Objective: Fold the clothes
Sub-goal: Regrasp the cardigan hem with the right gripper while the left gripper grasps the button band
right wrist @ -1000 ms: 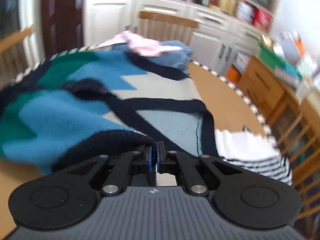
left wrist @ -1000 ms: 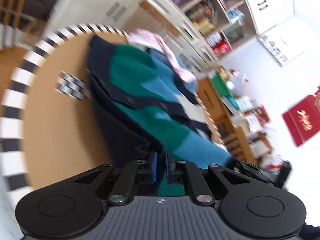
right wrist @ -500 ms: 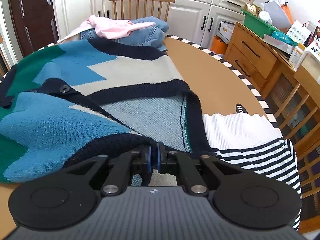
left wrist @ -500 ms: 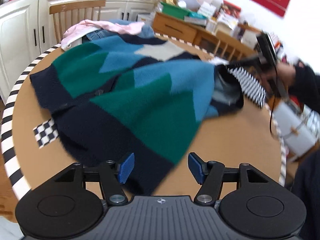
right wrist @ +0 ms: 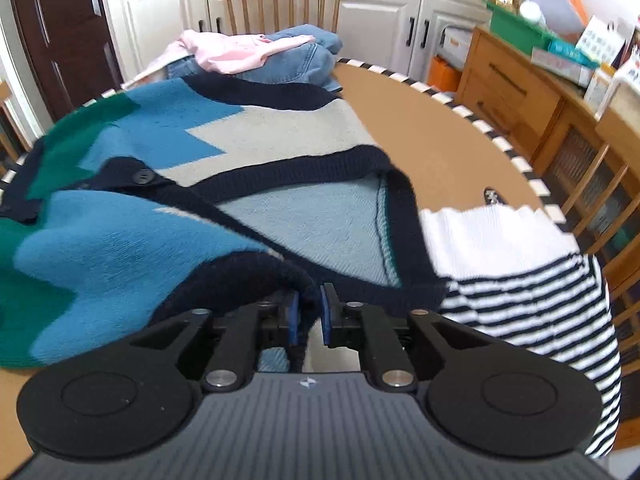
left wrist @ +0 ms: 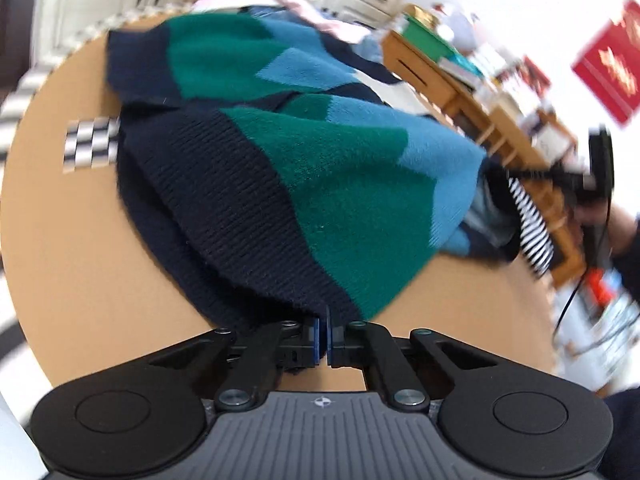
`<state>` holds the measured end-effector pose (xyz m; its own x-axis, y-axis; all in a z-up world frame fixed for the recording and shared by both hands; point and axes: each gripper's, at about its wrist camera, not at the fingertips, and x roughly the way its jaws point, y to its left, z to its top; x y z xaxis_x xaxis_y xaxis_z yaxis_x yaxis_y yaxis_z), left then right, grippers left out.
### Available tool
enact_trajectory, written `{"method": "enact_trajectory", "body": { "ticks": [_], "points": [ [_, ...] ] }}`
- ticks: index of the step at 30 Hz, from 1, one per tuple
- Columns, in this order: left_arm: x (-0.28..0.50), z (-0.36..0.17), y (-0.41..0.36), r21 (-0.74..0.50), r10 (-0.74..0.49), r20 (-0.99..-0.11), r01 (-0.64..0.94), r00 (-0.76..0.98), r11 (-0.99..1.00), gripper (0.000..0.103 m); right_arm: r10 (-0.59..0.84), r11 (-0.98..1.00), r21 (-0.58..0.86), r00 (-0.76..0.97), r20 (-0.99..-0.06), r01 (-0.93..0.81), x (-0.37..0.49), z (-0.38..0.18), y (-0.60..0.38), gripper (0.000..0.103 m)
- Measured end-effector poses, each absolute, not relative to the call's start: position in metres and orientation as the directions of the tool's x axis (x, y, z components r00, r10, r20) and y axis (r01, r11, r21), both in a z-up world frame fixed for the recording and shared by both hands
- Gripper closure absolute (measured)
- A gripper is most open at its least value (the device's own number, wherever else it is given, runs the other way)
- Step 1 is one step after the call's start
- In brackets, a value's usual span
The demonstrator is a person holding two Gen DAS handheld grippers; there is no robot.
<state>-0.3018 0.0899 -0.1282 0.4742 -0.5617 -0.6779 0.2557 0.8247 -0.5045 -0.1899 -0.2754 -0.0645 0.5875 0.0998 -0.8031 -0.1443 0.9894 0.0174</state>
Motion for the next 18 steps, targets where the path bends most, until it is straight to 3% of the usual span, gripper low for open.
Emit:
{"method": "enact_trajectory", "body": {
  "ticks": [2,6,9,10,13,18],
  "points": [
    [-0.311,-0.123,0.105,-0.584,-0.590,-0.629,0.194,0.507,0.789,0.100,0.097,0.990,0.013,0.596,-0.797,-0.143,-0.204,-0.058,-0.278,0.051],
    [-0.329,-0.114,0.136,-0.727,-0.625,-0.526,0.077,0.577,0.683,0.100,0.014,0.986,-0.089,0.611,-0.792,-0.138,-0.250,-0.070,-0.273,0.049],
    [-0.342,-0.107,0.159,-0.817,-0.631,-0.447,-0.002,0.634,0.577,0.100,-0.104,0.957,-0.251,0.641,-0.760,-0.142,-0.275,-0.100,-0.258,0.049],
    [-0.346,-0.104,0.167,-0.843,-0.629,-0.421,-0.025,0.653,0.537,0.100,-0.129,0.947,-0.287,0.646,-0.752,-0.144,-0.279,-0.110,-0.255,0.055],
    [-0.358,-0.094,0.181,-0.866,-0.607,-0.382,-0.041,0.697,0.498,0.100,-0.128,0.953,-0.277,0.664,-0.737,-0.123,-0.286,-0.105,-0.262,0.093],
    [-0.388,-0.079,0.200,-0.865,-0.571,-0.376,-0.056,0.729,0.498,0.103,-0.096,0.940,-0.304,0.730,-0.676,-0.158,-0.310,-0.061,-0.279,0.095]
  ]
}}
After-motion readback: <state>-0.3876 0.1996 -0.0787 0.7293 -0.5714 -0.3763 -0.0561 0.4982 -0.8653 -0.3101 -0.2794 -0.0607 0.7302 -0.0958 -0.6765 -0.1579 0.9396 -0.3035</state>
